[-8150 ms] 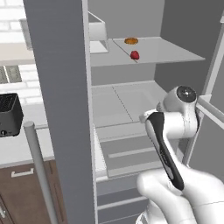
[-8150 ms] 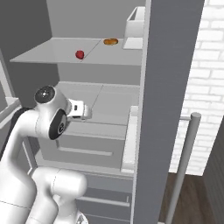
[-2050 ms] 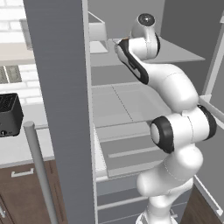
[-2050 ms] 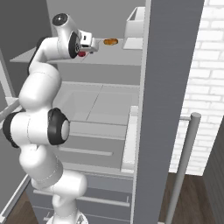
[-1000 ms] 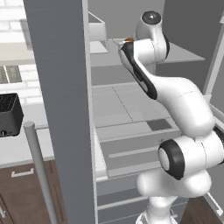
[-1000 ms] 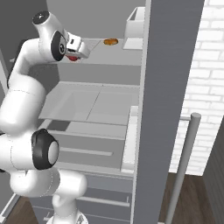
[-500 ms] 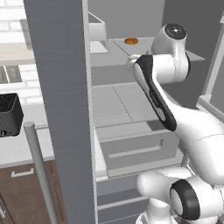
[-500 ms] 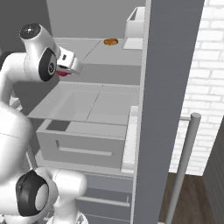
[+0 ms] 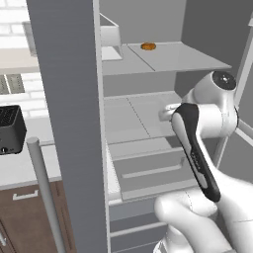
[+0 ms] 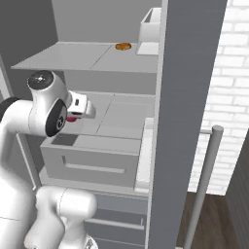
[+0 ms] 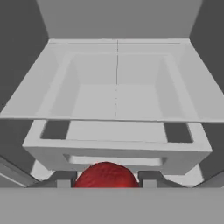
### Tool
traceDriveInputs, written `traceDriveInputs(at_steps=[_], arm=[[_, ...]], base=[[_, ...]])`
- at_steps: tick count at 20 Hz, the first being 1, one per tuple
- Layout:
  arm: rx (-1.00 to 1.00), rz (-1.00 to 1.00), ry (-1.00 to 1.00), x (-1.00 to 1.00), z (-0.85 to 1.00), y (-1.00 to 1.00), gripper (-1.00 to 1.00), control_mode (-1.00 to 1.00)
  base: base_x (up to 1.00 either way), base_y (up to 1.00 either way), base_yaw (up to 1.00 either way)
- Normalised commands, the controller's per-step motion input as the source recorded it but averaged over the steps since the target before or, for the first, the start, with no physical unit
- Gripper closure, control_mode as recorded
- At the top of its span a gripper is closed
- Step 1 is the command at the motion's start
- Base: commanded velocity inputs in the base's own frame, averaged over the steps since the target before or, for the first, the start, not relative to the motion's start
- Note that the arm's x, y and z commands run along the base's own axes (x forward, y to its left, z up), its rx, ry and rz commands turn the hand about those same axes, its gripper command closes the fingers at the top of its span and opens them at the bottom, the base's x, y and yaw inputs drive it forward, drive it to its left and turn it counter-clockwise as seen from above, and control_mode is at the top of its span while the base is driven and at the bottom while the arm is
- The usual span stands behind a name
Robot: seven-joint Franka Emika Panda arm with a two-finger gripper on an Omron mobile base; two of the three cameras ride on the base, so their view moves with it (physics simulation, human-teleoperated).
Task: Take the strawberry from the fridge and place it on top of the pancake, located on the dining counter.
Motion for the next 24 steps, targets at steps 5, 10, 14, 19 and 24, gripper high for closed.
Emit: traceDriveInputs(at_steps=[5,10,14,19,24], arm=[[-0.22,0.08,0.18,-0.41,-0.93,-0.07,1.00,-1.00],[-0.08,0.01,0.10,-0.33,-0.47,0.00,1.00,-1.00],[0.00,0.00,0.00,-0.06,-0.05,0.00,1.00,-1.00],[0.00,0.00,0.00,-0.04,-0.01,0.00,1.00,-1.00],[0.00,0.00,0.00,0.00,0.00,0.00,1.00,1.00]], base=[[0.00,0.00,0.00],[0.00,0.00,0.00],[0.00,0.00,0.00],[0.00,0.00,0.00],[-0.79,0.00,0.02]])
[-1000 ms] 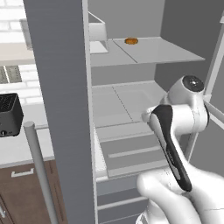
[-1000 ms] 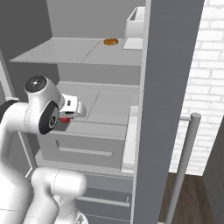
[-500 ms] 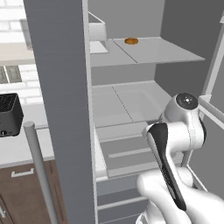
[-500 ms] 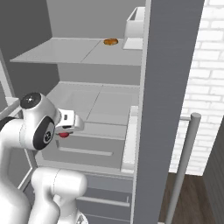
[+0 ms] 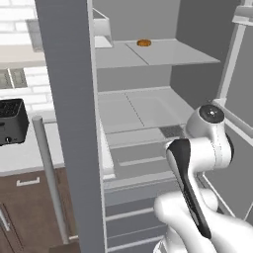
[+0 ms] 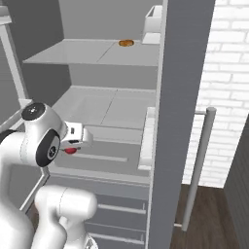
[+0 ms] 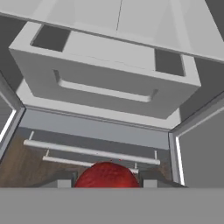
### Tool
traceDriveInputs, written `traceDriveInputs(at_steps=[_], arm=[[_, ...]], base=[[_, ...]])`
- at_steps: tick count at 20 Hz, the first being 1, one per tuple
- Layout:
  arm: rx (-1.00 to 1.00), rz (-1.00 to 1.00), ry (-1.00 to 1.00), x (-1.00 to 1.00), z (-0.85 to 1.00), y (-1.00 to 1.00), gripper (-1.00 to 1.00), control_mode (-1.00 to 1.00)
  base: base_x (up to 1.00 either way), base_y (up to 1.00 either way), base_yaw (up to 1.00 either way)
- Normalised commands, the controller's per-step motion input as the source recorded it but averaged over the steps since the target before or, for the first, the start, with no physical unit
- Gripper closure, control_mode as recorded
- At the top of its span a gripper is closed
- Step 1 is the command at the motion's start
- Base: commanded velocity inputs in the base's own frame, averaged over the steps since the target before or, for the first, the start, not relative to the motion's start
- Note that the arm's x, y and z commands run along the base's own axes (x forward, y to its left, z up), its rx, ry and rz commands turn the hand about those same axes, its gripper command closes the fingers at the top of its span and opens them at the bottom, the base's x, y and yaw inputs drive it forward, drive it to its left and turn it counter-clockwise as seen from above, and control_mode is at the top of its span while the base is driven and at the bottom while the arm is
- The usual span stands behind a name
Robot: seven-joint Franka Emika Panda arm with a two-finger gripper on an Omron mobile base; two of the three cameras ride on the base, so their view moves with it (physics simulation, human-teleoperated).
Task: Take the strawberry from the fridge and place it on top of the pancake, located on the dining counter.
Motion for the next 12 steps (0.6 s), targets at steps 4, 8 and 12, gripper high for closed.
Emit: traceDriveInputs(at_steps=[4,8,12], arm=[[0.00,0.00,0.00,0.00,0.00,0.00,1.00,1.00],[0.00,0.00,0.00,0.00,0.00,0.00,1.00,1.00],[0.00,0.00,0.00,0.00,0.00,0.00,1.00,1.00]], base=[[-0.99,-0.05,0.18],[-0.95,-0.02,0.33],[-0.72,-0.14,0.36]])
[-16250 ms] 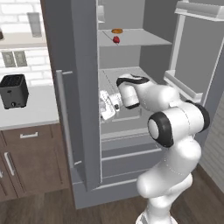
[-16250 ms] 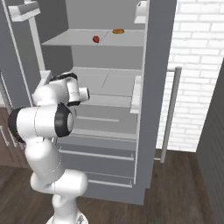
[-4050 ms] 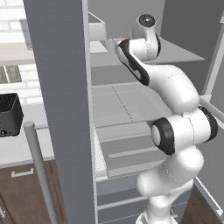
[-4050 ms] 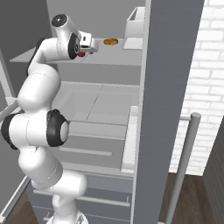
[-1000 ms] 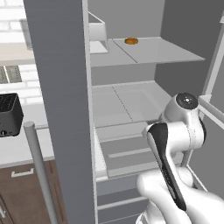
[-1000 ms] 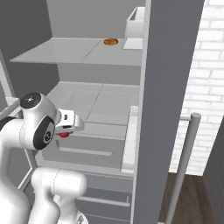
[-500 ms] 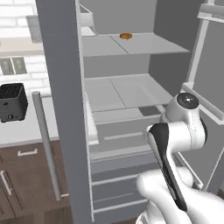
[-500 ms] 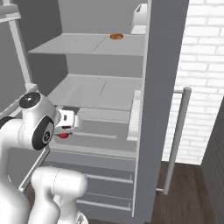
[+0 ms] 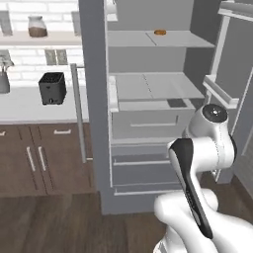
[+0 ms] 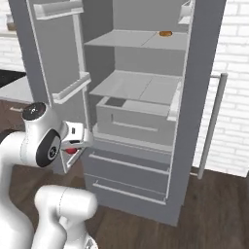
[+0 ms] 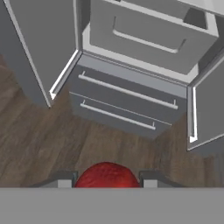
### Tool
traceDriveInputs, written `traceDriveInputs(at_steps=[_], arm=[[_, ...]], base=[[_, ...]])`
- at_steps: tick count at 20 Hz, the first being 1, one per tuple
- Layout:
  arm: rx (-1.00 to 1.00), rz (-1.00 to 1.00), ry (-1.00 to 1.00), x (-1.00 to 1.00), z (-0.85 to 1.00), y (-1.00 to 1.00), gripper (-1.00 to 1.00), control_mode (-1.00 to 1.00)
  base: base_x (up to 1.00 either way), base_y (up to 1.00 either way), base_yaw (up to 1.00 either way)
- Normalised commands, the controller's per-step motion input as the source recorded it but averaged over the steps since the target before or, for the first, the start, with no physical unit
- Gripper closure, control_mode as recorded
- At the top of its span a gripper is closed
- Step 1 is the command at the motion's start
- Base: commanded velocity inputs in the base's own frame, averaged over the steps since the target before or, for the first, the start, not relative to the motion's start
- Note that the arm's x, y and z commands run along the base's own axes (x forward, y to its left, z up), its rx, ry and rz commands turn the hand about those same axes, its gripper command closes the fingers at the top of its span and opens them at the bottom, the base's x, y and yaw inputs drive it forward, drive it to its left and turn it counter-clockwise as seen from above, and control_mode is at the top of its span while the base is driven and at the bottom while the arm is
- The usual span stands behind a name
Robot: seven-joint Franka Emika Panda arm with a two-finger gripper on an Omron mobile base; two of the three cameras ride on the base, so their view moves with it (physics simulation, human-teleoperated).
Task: Take the strawberry from the fridge and place it on top of the pancake, located on the dining counter.
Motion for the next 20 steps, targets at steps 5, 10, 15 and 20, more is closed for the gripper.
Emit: traceDriveInputs(at_steps=[5,10,15,20], arm=[[0.00,0.00,0.00,0.00,0.00,0.00,1.00,1.00],[0.00,0.00,0.00,0.00,0.00,0.00,1.00,1.00],[0.00,0.00,0.00,0.00,0.00,0.00,1.00,1.00],[0.00,0.00,0.00,0.00,0.00,0.00,1.00,1.00]], base=[[-0.69,0.00,-0.25],[-0.37,0.01,-0.73],[-0.04,0.00,-0.97],[0.00,-0.02,-0.96]])
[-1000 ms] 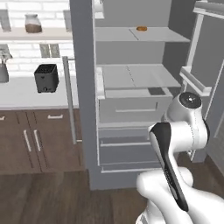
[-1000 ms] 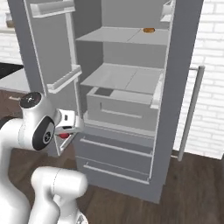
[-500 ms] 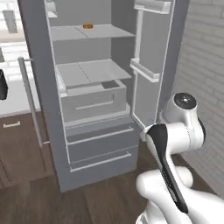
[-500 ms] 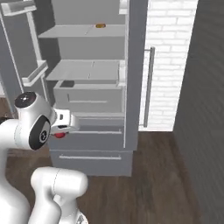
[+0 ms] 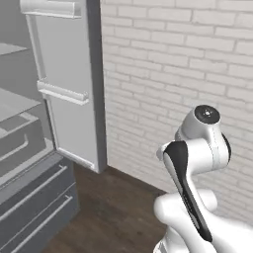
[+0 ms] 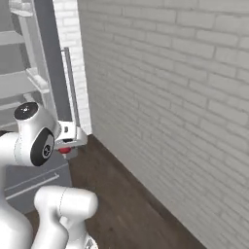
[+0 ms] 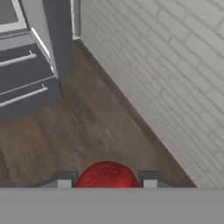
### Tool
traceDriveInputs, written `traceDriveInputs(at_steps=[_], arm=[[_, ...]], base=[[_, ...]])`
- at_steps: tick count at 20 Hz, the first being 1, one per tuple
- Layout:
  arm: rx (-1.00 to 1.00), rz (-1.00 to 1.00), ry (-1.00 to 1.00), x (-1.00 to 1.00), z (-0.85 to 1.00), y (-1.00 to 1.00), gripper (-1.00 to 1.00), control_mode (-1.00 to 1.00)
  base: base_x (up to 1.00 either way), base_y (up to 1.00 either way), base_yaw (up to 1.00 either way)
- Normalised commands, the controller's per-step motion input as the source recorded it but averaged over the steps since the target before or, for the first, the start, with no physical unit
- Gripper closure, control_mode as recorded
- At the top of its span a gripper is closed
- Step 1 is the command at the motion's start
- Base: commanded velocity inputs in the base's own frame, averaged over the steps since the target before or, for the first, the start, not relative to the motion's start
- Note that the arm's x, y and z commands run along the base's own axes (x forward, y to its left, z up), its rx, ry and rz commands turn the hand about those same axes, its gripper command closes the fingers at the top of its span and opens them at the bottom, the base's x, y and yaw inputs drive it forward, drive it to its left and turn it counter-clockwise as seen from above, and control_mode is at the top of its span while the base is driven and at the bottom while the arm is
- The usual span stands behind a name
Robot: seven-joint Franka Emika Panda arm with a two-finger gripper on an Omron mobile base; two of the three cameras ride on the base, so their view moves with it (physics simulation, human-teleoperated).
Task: Take the strawberry from the fridge and place it on top of the pancake, located on the dining counter.
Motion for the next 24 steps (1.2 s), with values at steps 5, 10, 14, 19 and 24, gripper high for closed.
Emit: traceDriveInputs(at_steps=[5,10,14,19,24], arm=[[0.00,0.00,0.00,0.00,0.00,0.00,1.00,1.00],[0.00,0.00,0.00,0.00,0.00,0.00,1.00,1.00],[0.00,0.00,0.00,0.00,0.00,0.00,1.00,1.00],[0.00,0.00,0.00,0.00,0.00,0.00,1.00,1.00],[0.00,0.00,0.00,0.00,0.00,0.00,1.00,1.00]], base=[[0.00,-0.06,-0.97],[0.00,-0.10,-0.95],[0.00,-0.11,-0.96],[0.00,-0.15,-0.95],[0.00,-0.27,-0.92]])
